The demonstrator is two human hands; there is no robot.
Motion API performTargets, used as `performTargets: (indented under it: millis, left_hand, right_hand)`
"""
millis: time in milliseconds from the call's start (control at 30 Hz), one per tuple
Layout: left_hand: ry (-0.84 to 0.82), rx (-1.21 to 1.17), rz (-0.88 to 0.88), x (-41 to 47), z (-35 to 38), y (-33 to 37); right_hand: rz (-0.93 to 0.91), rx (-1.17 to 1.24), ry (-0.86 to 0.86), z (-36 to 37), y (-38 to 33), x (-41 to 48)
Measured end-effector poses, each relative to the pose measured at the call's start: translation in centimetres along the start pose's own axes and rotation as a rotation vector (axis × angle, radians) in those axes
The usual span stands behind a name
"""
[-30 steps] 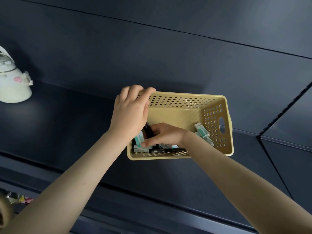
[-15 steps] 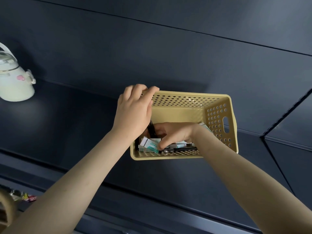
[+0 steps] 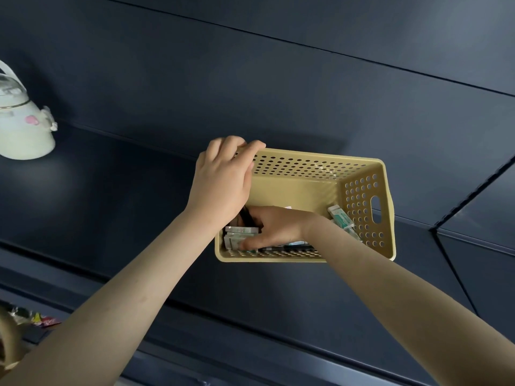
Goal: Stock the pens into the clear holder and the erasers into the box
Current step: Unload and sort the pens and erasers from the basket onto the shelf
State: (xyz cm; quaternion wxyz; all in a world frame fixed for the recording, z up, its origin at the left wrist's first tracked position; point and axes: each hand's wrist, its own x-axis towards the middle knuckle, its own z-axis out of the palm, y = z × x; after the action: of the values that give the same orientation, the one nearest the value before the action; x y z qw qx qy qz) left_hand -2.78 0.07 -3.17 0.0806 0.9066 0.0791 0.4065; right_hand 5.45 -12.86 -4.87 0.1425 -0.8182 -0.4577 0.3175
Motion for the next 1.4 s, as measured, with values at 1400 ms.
performTargets:
  millis: [1400]
  left_hand:
    - [-0.384,-0.200,-0.228,3.6,1.4,-1.4]
  right_hand:
    - [0.030,0.848,0.435,-3.2,3.9,-5.2]
